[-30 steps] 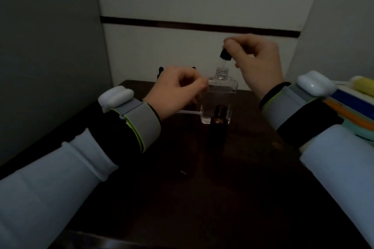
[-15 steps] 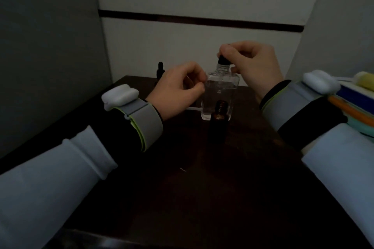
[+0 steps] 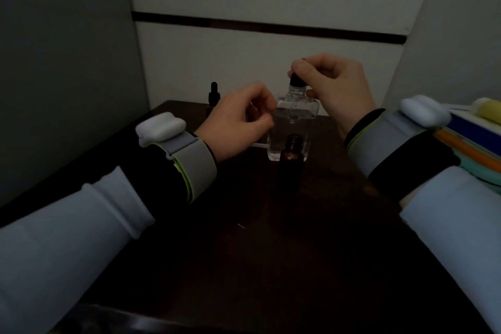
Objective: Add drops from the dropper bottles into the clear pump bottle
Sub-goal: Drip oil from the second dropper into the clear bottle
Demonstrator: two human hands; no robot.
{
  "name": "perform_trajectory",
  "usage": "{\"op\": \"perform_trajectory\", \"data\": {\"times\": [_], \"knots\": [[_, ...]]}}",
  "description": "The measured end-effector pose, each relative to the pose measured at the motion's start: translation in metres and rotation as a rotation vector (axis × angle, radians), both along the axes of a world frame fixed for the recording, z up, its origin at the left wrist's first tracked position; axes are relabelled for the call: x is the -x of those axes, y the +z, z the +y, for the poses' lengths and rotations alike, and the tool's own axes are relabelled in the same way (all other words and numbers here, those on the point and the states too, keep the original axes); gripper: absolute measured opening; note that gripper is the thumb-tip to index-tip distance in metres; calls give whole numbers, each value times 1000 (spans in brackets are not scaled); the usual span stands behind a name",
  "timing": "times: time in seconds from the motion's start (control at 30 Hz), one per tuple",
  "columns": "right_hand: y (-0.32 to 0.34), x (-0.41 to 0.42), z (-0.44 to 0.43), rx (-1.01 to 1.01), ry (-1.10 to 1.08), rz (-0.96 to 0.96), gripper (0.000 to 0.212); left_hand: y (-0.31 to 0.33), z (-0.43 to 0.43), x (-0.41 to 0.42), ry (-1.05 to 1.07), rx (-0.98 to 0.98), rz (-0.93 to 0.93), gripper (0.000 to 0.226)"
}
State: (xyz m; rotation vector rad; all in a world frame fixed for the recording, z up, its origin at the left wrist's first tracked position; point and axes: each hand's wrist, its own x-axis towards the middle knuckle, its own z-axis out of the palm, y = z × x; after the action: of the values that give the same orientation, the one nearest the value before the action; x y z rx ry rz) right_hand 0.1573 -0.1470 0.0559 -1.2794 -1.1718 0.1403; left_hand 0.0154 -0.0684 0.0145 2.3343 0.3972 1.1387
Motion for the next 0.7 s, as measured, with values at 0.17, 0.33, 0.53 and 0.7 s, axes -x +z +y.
{"op": "perform_trajectory", "data": {"times": [0.17, 0.33, 0.53, 0.7], "knots": [[0, -1, 1, -4, -10, 14, 12, -1, 0, -1, 0, 0, 10, 11], [-1, -1, 2, 11, -5, 20, 9, 0, -2, 1, -2, 4, 20, 15], [-1, -2, 1, -1, -23, 10, 9, 0, -4, 1, 1, 12, 38, 10], [-3, -3, 3, -20, -35, -9, 10, 2, -8, 2, -18, 12, 57, 7]]}}
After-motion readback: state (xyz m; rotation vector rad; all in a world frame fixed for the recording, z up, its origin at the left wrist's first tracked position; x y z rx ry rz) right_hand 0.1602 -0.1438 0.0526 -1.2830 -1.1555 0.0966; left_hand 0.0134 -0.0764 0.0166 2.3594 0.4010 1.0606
